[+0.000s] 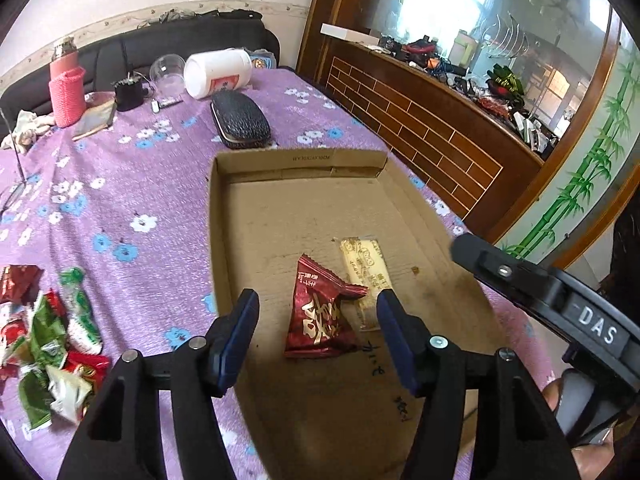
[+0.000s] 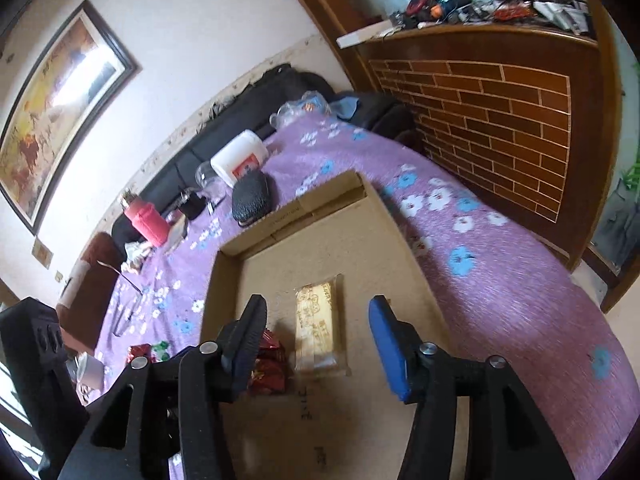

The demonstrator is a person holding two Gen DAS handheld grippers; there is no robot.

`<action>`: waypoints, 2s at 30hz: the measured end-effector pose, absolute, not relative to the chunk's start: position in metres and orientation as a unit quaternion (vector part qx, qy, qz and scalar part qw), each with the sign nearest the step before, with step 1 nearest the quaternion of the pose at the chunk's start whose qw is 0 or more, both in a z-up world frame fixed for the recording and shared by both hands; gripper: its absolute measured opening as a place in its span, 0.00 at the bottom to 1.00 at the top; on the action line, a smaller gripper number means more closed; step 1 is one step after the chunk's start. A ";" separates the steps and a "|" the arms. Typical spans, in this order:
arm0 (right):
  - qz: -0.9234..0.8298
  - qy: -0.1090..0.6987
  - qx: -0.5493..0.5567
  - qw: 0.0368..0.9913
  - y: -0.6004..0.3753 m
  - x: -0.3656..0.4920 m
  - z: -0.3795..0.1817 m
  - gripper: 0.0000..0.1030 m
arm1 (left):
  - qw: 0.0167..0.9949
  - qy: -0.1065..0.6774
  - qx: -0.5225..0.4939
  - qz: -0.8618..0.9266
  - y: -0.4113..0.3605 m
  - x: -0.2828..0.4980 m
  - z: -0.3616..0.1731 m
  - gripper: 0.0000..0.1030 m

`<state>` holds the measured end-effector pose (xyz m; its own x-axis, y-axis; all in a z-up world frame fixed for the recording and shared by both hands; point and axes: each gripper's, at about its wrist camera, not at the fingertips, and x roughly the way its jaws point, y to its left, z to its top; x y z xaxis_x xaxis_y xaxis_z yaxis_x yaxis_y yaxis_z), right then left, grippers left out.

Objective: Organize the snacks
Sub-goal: 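Open the left gripper dropping the red pouch while the right gripper releases the biscuit in the tray, then grasp the pink character candy bar with the left gripper while the right gripper grasps a red-wrapped bar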

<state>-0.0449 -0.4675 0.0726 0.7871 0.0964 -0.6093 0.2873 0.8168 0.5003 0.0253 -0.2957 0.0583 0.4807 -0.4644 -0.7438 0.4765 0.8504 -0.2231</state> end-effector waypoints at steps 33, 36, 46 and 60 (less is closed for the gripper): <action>0.060 0.377 0.194 0.904 -0.296 -0.063 0.082 0.64 | 0.888 0.423 -0.091 -0.156 -0.066 -0.016 0.085 0.62; 0.074 0.387 0.182 0.901 -0.282 -0.059 0.076 0.64 | 0.892 0.427 -0.107 -0.103 -0.021 -0.005 0.082 0.62; 0.094 0.410 0.179 0.890 -0.265 -0.053 0.062 0.64 | 0.871 0.471 -0.142 0.009 0.062 0.037 0.035 0.62; 0.093 0.443 0.130 0.882 -0.239 -0.022 0.050 0.64 | 0.884 0.460 -0.076 0.035 0.053 0.046 0.013 0.22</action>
<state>-0.0215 -0.2389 0.0496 0.5899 0.2796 -0.7575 -0.0485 0.9487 0.3123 0.0457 0.0533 0.0128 0.5737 -0.0087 -0.8190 -0.1319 0.9859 -0.1029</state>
